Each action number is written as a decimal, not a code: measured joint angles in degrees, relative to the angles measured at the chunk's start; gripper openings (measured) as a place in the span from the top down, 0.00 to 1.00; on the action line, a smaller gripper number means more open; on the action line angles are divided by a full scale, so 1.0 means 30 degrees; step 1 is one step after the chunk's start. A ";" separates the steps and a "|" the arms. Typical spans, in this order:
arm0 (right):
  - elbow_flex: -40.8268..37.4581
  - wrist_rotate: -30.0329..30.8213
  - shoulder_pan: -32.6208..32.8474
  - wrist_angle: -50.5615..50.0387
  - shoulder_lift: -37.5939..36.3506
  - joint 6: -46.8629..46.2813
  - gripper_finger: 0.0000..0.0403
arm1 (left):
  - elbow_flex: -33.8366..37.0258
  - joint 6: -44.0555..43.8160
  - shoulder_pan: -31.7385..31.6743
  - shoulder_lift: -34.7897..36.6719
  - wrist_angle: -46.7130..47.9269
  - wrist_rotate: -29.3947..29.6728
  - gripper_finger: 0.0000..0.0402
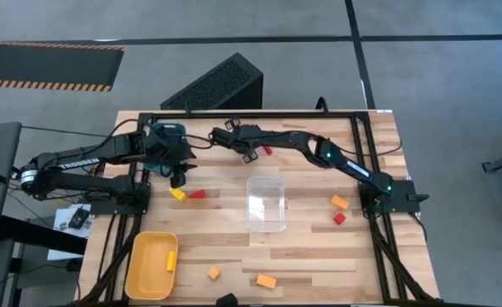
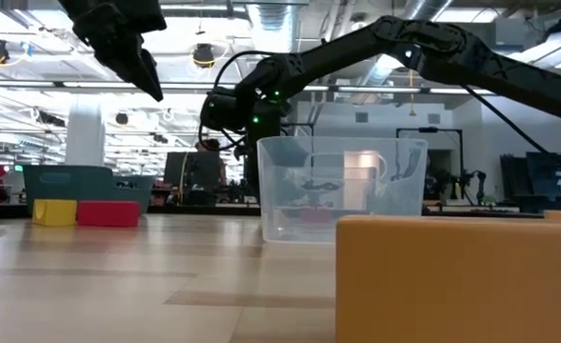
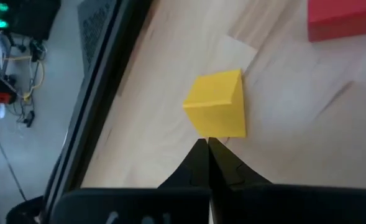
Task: Sort & place blocks by color
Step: Put the top yellow block into the yellow bin
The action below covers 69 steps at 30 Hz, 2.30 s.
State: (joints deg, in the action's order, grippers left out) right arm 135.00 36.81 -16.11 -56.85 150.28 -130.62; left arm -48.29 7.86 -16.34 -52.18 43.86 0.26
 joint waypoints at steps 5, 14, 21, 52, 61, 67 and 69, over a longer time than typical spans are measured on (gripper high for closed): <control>0.0000 -0.0187 0.0122 -0.0708 0.0000 0.0131 0.99 | 0.0007 -0.0408 0.0007 0.0000 -0.0024 0.0035 0.67; 0.0000 -0.0506 0.0230 -0.2244 0.0000 -0.0002 0.99 | 0.0007 -0.1102 0.0007 -0.0007 -0.0230 0.0194 0.67; 0.0000 -0.1024 0.0179 -0.1006 0.0000 0.0805 0.99 | 0.0007 -0.1390 0.0007 -0.0041 -0.0462 0.0201 0.67; -0.0001 0.0284 0.0068 -0.1717 -0.0146 -0.0965 0.97 | 0.0022 -0.1269 0.0007 -0.0146 -0.1168 0.1068 0.67; -0.0007 0.0382 0.0102 -0.1696 -0.0146 -0.0818 0.97 | 0.0022 -0.1358 0.0005 -0.0146 -0.1299 0.1061 0.67; -0.0007 0.0268 0.0110 -0.1774 -0.0146 -0.0474 0.97 | 0.0022 -0.1488 0.0007 -0.0146 -0.1299 0.1061 0.67; -0.0007 -0.0213 0.0120 -0.1465 -0.0146 0.0418 0.98 | 0.0022 -0.1472 0.0002 -0.0146 -0.1305 0.1061 0.67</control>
State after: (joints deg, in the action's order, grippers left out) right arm 134.98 36.17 -15.75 -61.24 149.84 -129.37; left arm -48.23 3.45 -16.33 -52.62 39.95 3.44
